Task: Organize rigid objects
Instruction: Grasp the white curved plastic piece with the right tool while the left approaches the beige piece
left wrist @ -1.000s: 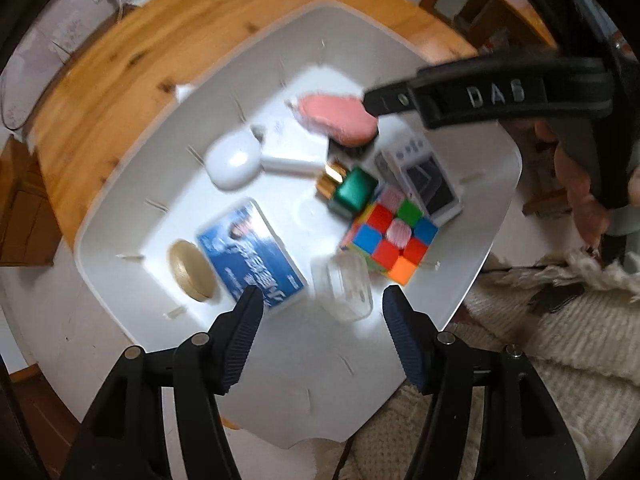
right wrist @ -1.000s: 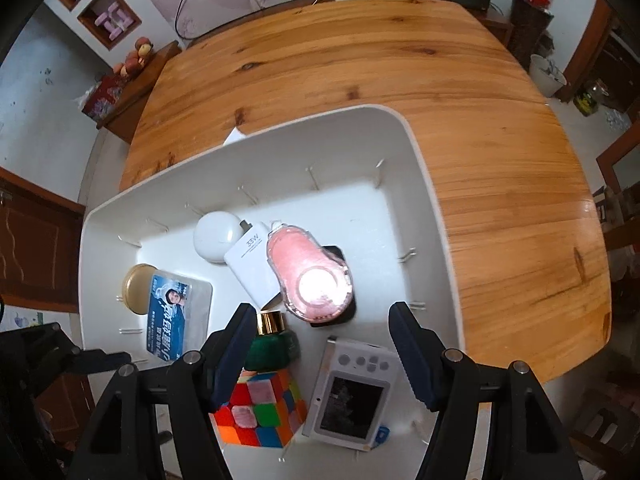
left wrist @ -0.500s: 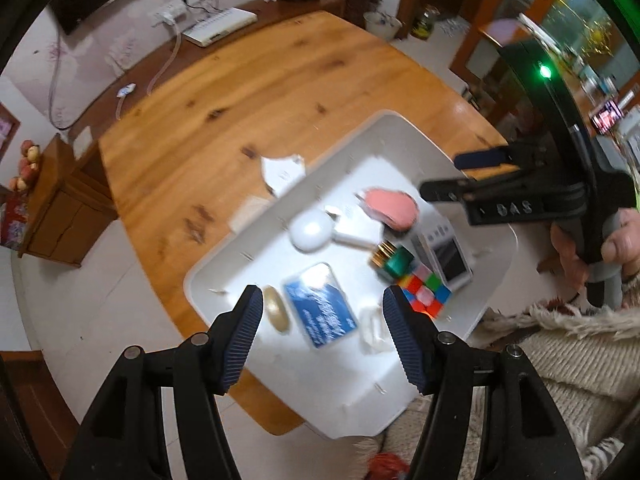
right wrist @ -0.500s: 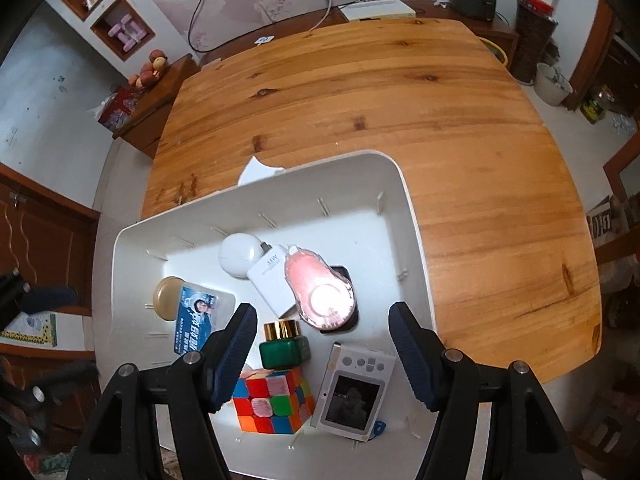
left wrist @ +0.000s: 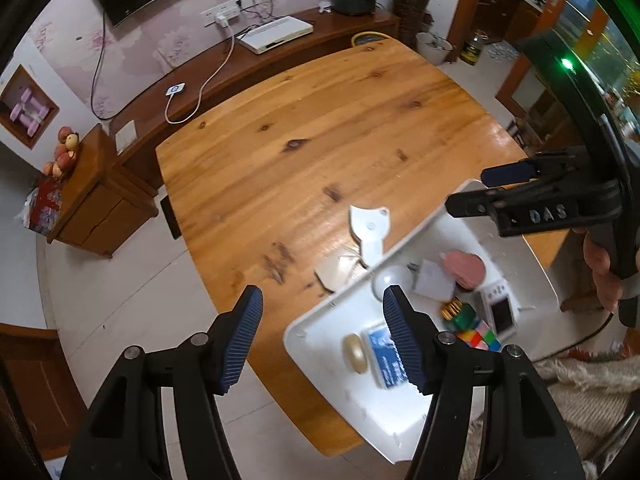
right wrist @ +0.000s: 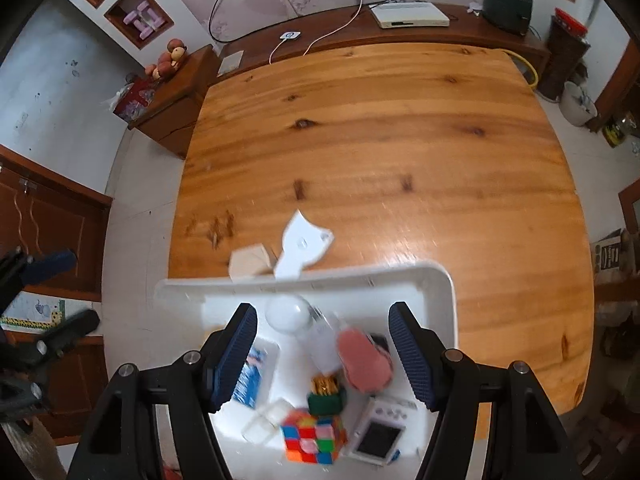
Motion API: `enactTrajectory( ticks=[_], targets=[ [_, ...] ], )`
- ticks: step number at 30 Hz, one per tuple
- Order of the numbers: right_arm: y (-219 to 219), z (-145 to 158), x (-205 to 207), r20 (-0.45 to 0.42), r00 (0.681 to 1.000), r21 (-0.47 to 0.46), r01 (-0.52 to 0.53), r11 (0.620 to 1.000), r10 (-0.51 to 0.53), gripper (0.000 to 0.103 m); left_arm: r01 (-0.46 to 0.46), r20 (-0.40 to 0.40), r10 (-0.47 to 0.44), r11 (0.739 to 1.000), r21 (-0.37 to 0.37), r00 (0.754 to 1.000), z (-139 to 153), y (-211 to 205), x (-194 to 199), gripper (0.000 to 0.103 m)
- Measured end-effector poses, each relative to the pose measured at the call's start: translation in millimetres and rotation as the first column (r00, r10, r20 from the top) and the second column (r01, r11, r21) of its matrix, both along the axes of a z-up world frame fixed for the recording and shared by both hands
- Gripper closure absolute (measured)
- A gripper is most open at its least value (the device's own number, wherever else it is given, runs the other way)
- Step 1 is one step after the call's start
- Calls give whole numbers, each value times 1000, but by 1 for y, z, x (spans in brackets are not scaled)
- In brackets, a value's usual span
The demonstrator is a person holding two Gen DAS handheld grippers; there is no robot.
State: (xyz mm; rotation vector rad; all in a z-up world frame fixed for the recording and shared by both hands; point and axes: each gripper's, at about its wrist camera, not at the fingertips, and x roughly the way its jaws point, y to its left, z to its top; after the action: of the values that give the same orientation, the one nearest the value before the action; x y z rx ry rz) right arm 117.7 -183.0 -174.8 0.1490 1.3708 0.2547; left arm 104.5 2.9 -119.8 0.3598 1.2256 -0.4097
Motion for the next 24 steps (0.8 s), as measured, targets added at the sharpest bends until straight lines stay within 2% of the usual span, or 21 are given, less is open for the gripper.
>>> enactTrajectory(
  ticks=[6, 11, 17, 24],
  targets=[
    [26, -21, 52, -98, 995, 6, 15, 1000, -14, 34, -54, -11, 54, 998, -23, 998, -13, 7, 20, 37],
    [45, -73, 82, -255, 966, 4, 53, 999, -50, 34, -130, -25, 129, 990, -52, 991, -28, 16, 29, 37],
    [59, -123, 97, -363, 925, -59, 95, 994, -110, 34, -194, -58, 189, 977, -92, 980, -40, 28, 32, 37],
    [63, -156, 98, -428, 876, -101, 200, 975, -224, 34, -243, -96, 233, 964, -109, 968, -53, 38, 33, 37]
  ],
)
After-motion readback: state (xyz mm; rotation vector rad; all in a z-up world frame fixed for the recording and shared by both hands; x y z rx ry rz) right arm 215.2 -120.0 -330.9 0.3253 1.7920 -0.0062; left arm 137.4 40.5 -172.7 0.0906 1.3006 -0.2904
